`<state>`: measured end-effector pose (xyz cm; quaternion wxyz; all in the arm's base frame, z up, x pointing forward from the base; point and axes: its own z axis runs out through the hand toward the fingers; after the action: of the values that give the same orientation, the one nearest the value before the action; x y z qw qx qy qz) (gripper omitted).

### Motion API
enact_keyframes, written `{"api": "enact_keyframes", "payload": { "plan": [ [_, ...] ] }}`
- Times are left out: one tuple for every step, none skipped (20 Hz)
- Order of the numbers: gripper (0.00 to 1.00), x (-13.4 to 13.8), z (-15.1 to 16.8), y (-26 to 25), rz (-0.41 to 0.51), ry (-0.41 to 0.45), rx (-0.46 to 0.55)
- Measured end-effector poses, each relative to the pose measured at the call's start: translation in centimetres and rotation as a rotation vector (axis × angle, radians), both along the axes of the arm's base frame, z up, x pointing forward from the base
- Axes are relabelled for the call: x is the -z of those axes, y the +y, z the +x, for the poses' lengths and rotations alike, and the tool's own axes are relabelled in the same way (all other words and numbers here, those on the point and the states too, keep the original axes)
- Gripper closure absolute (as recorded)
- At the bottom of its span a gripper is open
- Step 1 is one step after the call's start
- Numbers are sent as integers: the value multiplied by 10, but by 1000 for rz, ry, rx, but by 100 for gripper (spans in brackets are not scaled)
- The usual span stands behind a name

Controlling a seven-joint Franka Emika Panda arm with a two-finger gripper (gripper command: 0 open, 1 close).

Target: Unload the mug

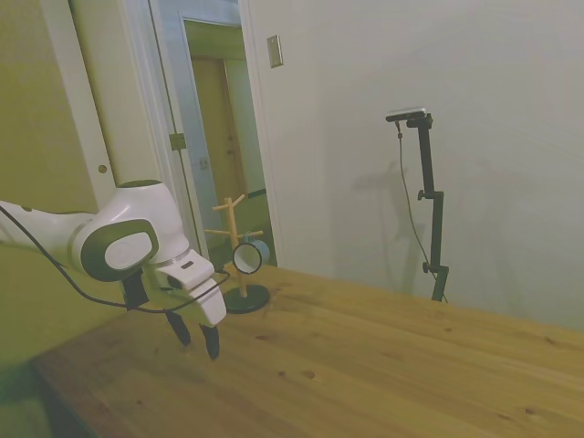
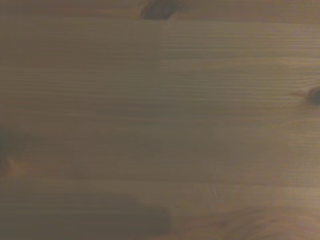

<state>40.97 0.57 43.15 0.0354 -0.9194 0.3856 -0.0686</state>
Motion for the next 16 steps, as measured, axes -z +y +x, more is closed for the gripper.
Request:
{"api": "enact_keyframes", "payload": {
  "plan": [
    [0, 0, 0, 0, 0, 1, 0],
    [0, 1, 1, 0, -1, 0, -1],
    [0, -1, 3, 0, -3, -16, -2],
    [0, -4, 8, 0, -7, -40, -4],
    [0, -8, 13, 0, -7, -60, -5],
    [0, -11, 19, -1, -7, -75, -5],
    [0, -13, 25, -1, -6, -87, -6],
    [0, -15, 32, -2, -5, -97, -8],
    [0, -16, 41, -2, -5, -108, -13],
    [0, -17, 50, -2, -5, -124, -21],
    [0, -18, 60, -2, -5, -141, -30],
    [0, -20, 70, -2, -4, -155, -38],
    [0, -23, 81, 0, -4, -170, -46],
    [0, -27, 91, 3, -4, -191, -60],
    [0, -32, 102, 7, -3, -209, -72],
    [0, -34, 112, 11, -2, -228, -83]
  ]
}}
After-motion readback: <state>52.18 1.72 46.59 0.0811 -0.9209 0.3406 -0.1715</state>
